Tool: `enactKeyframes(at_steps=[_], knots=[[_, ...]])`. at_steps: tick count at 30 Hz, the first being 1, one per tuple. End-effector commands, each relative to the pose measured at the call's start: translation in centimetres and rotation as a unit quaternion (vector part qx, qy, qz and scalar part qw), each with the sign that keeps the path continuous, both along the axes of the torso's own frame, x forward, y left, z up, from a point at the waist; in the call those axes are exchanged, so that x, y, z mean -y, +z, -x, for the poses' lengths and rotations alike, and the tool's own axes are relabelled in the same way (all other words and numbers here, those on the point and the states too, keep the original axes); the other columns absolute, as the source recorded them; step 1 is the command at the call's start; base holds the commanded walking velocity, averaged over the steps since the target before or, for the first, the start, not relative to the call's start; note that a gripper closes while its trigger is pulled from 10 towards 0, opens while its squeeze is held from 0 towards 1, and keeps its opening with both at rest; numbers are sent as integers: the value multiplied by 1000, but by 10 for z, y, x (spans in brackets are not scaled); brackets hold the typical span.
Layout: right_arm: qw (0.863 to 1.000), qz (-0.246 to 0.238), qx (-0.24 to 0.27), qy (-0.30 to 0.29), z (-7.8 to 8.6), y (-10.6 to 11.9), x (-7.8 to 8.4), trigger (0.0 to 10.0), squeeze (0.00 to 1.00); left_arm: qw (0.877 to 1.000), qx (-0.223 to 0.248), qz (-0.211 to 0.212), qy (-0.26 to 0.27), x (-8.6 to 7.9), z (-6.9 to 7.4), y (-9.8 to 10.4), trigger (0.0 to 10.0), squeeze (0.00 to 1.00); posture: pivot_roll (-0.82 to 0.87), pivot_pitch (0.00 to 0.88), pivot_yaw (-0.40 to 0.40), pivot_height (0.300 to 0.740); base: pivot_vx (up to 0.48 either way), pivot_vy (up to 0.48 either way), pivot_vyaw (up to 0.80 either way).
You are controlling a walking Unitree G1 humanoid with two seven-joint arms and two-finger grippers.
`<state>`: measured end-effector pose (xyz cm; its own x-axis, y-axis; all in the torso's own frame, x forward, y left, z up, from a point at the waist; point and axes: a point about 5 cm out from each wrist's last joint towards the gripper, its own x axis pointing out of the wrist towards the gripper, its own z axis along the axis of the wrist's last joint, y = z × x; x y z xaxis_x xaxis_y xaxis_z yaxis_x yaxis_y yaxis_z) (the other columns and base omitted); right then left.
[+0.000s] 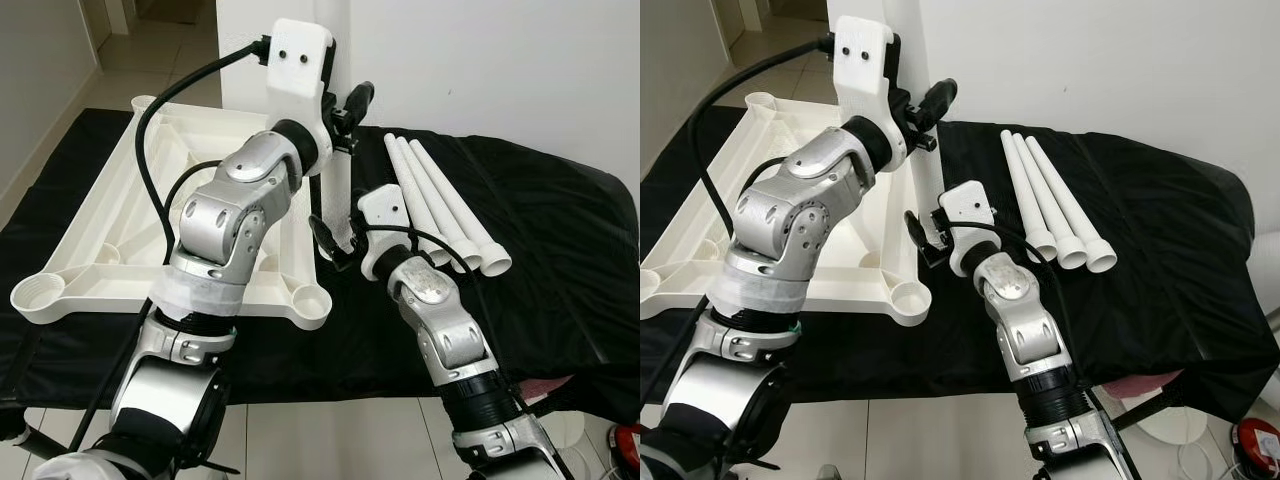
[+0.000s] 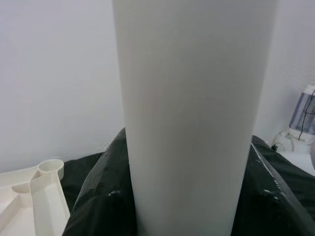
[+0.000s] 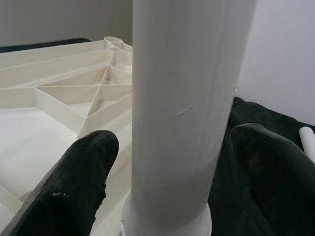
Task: Building children table
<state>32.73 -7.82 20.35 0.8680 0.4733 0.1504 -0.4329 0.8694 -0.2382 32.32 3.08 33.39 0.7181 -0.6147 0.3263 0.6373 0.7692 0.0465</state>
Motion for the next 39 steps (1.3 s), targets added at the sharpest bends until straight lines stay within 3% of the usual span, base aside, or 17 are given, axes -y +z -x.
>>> enactKeyframes(at_steps=[1, 13, 14, 17, 19, 21, 36, 37, 38, 39], knots=[[1000, 11, -4, -6, -2, -1, 0, 10000, 0, 1000, 8, 3, 16, 4, 4, 2, 10000, 0, 33, 0, -100, 740, 0, 0, 0], [1000, 21, 0, -15, -10, 0, -3, 10000, 0, 1000, 13, 8, 2, 17, 13, 3, 10000, 0, 37, 0, -101, 740, 0, 0, 0], [1000, 21, 0, -15, -11, 0, -3, 8431, 0, 1000, 13, 9, 1, 18, 14, 3, 10000, 0, 38, 0, -101, 740, 0, 0, 0], [1000, 21, 0, -15, -11, 0, -3, 8431, 0, 1000, 13, 9, 1, 18, 14, 3, 10000, 0, 38, 0, -101, 740, 0, 0, 0], [1000, 19, -4, -17, -12, -1, -4, 471, 0, 1000, 12, 9, -5, 21, 15, 3, 10000, 0, 38, 0, -97, 740, 0, 0, 0], [1000, 19, -6, -18, -12, -2, -4, 0, 0, 1000, 12, 9, -7, 22, 16, 3, 10000, 0, 38, 0, -97, 740, 0, 0, 0], [999, 7, -17, -30, -13, -6, -3, 0, 0, 1000, 12, 1, -11, 26, 18, 2, 10000, 0, 33, 0, -84, 740, 0, 0, 0], [999, 4, -19, -32, -13, -6, -3, 10000, 0, 1000, 12, 0, -13, 27, 18, 2, 10000, 0, 34, 0, -84, 740, 0, 0, 0], [999, -1, -19, -35, -14, -6, -3, 10000, 0, 1000, 10, 3, -17, 27, 18, 2, 10000, 365, 34, 0, -82, 740, 0, 0, 0], [999, -1, -19, -35, -14, -6, -3, 10000, 0, 1000, 10, 3, -17, 27, 18, 2, 10000, 365, 34, 0, -82, 740, 0, 0, 0]])
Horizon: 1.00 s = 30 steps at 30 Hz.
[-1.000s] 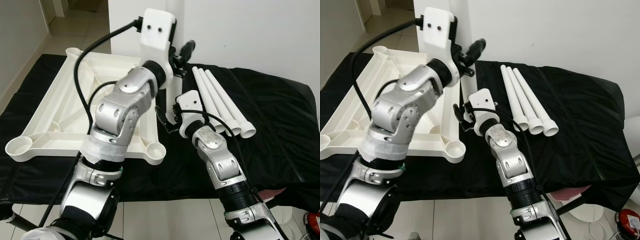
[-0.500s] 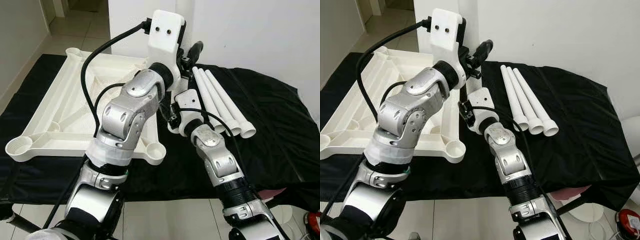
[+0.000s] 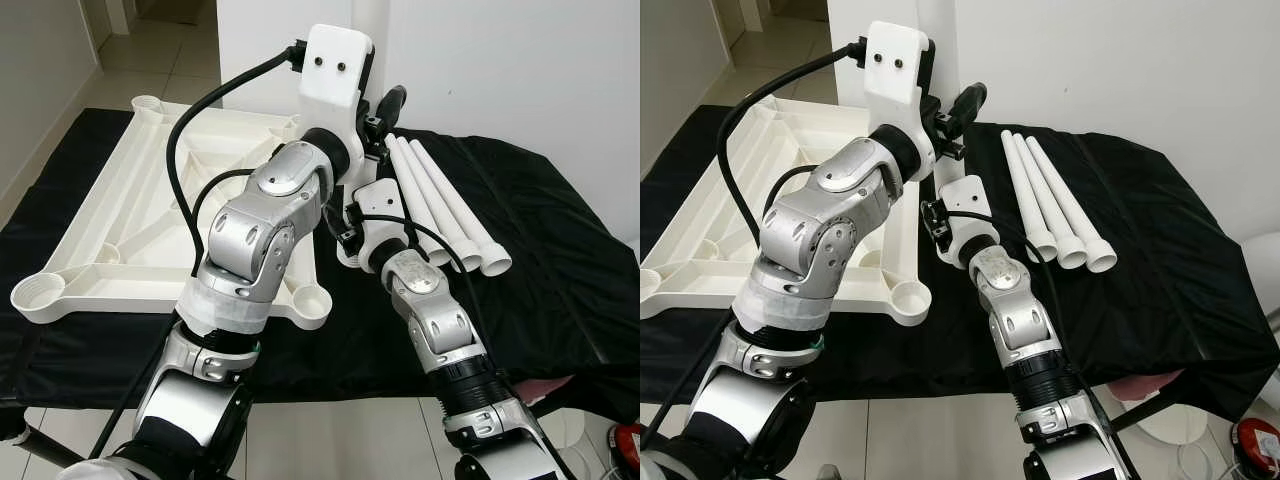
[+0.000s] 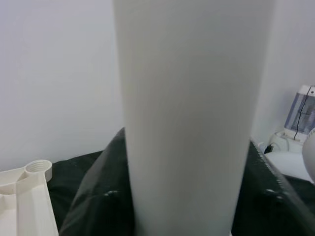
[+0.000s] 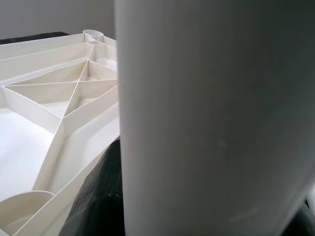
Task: Building children table
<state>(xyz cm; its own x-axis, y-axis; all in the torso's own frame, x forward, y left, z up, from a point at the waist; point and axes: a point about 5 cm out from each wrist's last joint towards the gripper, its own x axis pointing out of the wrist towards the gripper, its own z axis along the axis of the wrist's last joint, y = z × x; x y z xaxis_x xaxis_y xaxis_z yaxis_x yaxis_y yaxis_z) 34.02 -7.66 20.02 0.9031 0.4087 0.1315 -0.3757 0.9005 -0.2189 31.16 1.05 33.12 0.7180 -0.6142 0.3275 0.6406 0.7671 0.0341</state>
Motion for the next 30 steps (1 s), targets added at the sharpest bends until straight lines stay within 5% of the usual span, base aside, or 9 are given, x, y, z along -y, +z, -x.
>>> enactKeyframes(at_steps=[1, 11, 12, 13, 30], knots=[[1000, -1, -7, -4, -1, -2, -1, 10000, 0, 1000, 11, 1, -22, 7, 8, 4, 10000, 1000, 35, 0, -81, 740, 0, 0, 0], [999, -25, -19, -35, -5, -3, 5, 10000, 0, 1000, 10, 8, -20, 5, 8, 6, 10000, 1000, 37, 0, -80, 740, 0, 0, 0], [998, -33, -24, -43, -6, -3, 7, 10000, 0, 1000, 10, 9, -19, 5, 7, 6, 10000, 251, 37, 0, -80, 740, 0, 0, 0], [998, -39, -27, -48, -7, -4, 8, 10000, 0, 1000, 11, 10, -20, 4, 7, 7, 10000, 0, 37, 0, -80, 740, 0, 0, 0], [986, -126, -22, -106, -11, 4, 29, 10000, 0, 1000, 2, 12, -7, -14, 5, -6, 10000, 0, 40, 0, -96, 740, 0, 0, 0]])
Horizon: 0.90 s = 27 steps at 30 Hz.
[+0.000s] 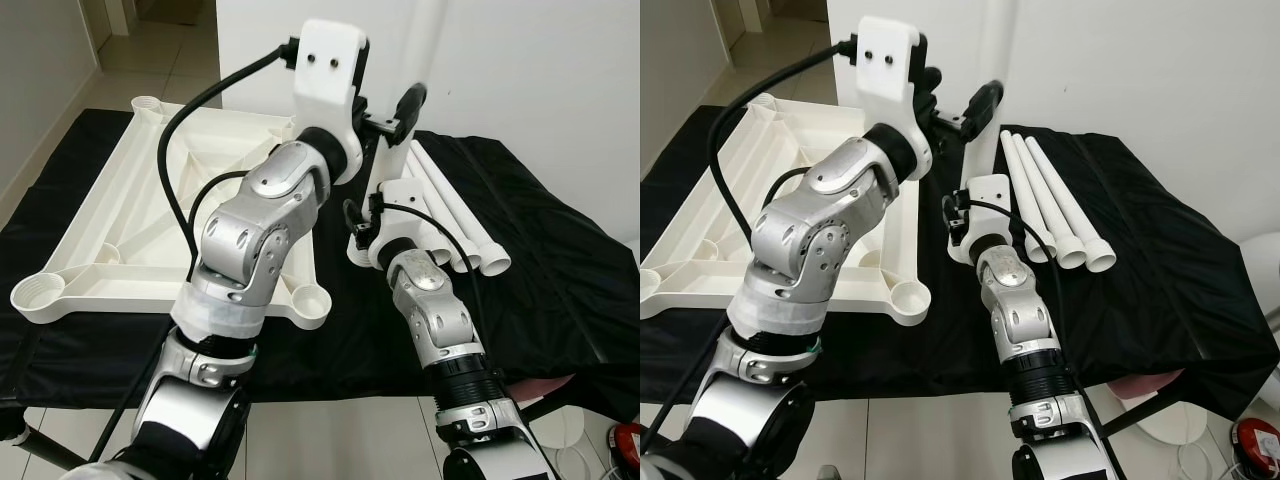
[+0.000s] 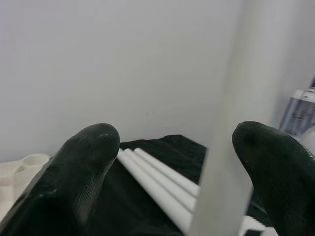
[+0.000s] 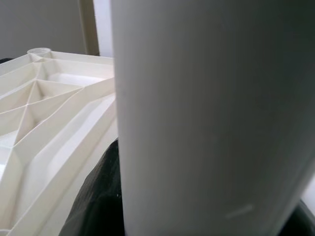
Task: Building children table
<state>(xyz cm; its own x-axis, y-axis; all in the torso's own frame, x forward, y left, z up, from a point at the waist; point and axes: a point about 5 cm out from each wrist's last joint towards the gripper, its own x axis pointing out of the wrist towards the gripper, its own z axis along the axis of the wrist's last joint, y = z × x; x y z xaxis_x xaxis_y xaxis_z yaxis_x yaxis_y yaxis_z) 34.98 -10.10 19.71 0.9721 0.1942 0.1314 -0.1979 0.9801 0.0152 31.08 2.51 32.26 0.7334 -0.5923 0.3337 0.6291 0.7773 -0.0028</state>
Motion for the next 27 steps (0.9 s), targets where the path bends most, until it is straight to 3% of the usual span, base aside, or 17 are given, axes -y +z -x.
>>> enactKeyframes(at_steps=[1, 9, 16, 18, 21, 27], knots=[[1000, -18, 15, -17, -1, 7, 7, 10000, 0, 1000, 9, -2, -6, -4, 3, 1, 10000, 0, 43, 0, -102, 740, 0, 0, 0], [999, -25, 22, -30, 0, 6, 13, 10000, 0, 1000, 8, -1, 18, -17, 2, -9, 10000, 0, 47, 0, -115, 740, 0, 0, 0], [998, -35, 31, -43, 4, 6, 21, 10000, 0, 997, -2, -57, 51, -31, 0, -41, 10000, 0, 44, 0, -123, 740, 0, 0, 0], [997, -36, 42, -48, 6, 6, 26, 10000, 0, 993, -20, -83, 81, -41, -3, -61, 10000, 0, 41, 0, -122, 740, 0, 0, 0], [997, -37, 48, -50, 8, 6, 28, 10000, 0, 992, -34, -82, 95, -46, -5, -68, 10000, 0, 38, 0, -121, 740, 0, 0, 0], [996, -40, 55, -56, 14, 0, 35, 10000, 0, 981, -81, -51, 169, -72, -15, -84, 10000, 0, 36, 0, -121, 740, 0, 0, 0]])
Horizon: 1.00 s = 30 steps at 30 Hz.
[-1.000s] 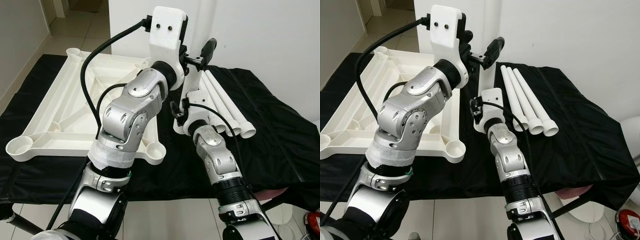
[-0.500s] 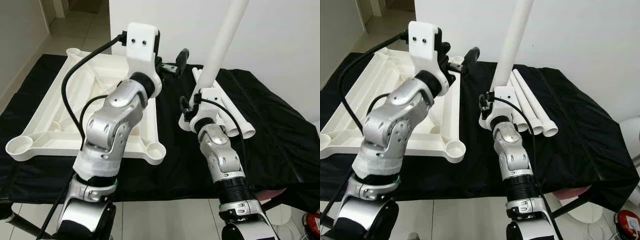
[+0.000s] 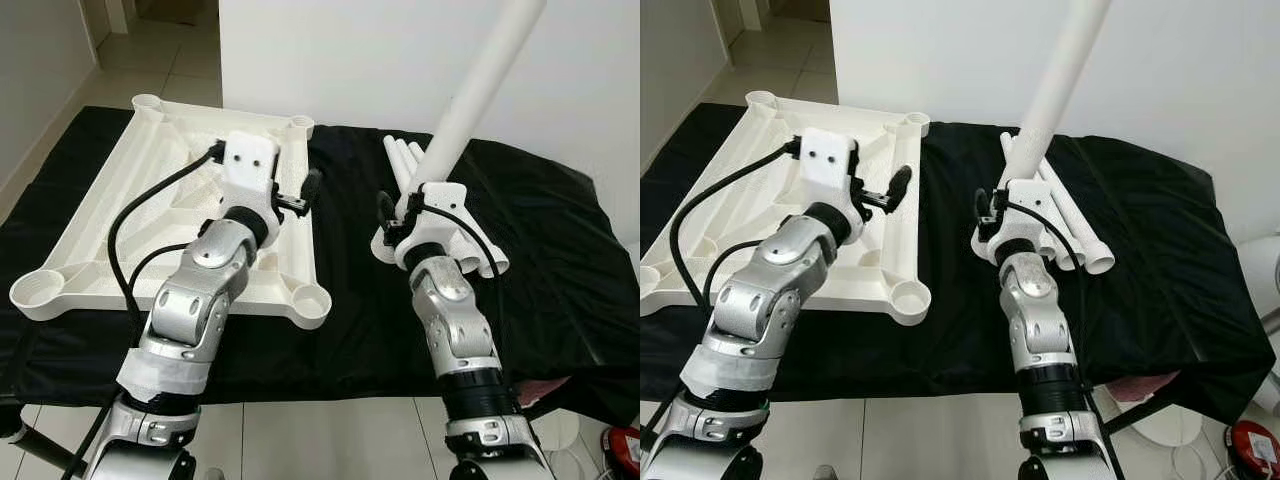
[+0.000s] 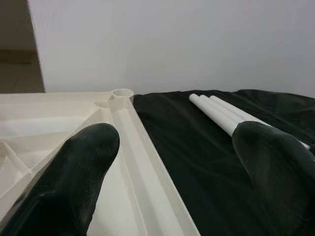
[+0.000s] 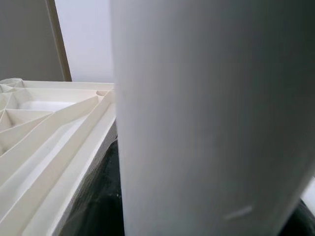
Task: Building children table
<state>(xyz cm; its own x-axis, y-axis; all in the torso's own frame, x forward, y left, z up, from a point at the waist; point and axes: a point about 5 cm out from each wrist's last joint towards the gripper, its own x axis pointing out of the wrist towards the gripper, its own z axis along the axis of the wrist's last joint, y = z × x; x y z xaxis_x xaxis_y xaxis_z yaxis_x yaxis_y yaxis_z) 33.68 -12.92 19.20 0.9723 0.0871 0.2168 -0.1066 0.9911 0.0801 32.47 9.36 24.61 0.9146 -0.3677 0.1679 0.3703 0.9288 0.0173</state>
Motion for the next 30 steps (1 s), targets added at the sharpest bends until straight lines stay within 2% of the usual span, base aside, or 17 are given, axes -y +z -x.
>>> enactKeyframes(at_steps=[1, 2, 3, 5, 10, 15, 18, 21, 23, 26, 27, 30], knots=[[1000, 0, 14, -14, 3, 2, 10, 10000, 0, 999, -17, 2, 40, -10, -4, -11, 10000, 0, 34, 0, -120, 740, 0, 0, 0], [1000, 0, 14, -14, 3, 2, 10, 10000, 0, 999, -17, 2, 40, -10, -4, -11, 10000, 0, 34, 0, -120, 740, 0, 0, 0], [1000, 4, 10, -20, 4, -2, 12, 10000, 0, 998, -23, 8, 55, -17, -6, -14, 10000, 0, 31, 0, -117, 740, 0, 0, 0], [1000, 4, 10, -20, 4, -2, 12, 10000, 0, 998, -23, 8, 55, -17, -6, -14, 10000, 0, 31, 0, -117, 740, 0, 0, 0], [999, 13, 5, -38, 10, -12, 19, 10000, 0, 994, -36, 14, 105, -40, -9, -29, 10000, 0, 14, 0, -118, 740, 0, 0, 0], [999, 12, 5, -37, 12, -14, 19, 10000, 0, 992, -34, 24, 116, -44, -7, -32, 10000, 0, 9, 0, -121, 740, 0, 0, 0], [1000, 14, -1, -7, 14, -20, 18, 10000, 0, 993, -35, 33, 105, -43, -1, -40, 10000, 0, -4, 0, -133, 740, 0, 0, 0], [1000, 18, -6, -2, 15, -24, 17, 10000, 0, 992, -46, 61, 100, -43, 3, -46, 10000, 0, -11, 0, -130, 740, 0, 0, 0], [1000, 19, -6, -3, 15, -25, 17, 10000, 0, 991, -46, 65, 103, -44, 5, -48, 10000, 0, -11, 0, -130, 740, 0, 0, 0], [1000, 19, -6, -3, 15, -25, 17, 10000, 0, 991, -46, 65, 103, -44, 5, -48, 10000, 0, -11, 0, -130, 740, 0, 0, 0], [1000, 21, -5, -5, 16, -26, 17, 10000, 0, 992, -37, 43, 115, -46, 6, -51, 10000, 0, -12, 0, -127, 740, 0, 0, 0], [1000, 25, -3, 0, 18, -30, 15, 10000, 0, 991, -18, 19, 133, -50, 7, -51, 10000, 0, 7, 0, -118, 740, 0, 0, 0]])
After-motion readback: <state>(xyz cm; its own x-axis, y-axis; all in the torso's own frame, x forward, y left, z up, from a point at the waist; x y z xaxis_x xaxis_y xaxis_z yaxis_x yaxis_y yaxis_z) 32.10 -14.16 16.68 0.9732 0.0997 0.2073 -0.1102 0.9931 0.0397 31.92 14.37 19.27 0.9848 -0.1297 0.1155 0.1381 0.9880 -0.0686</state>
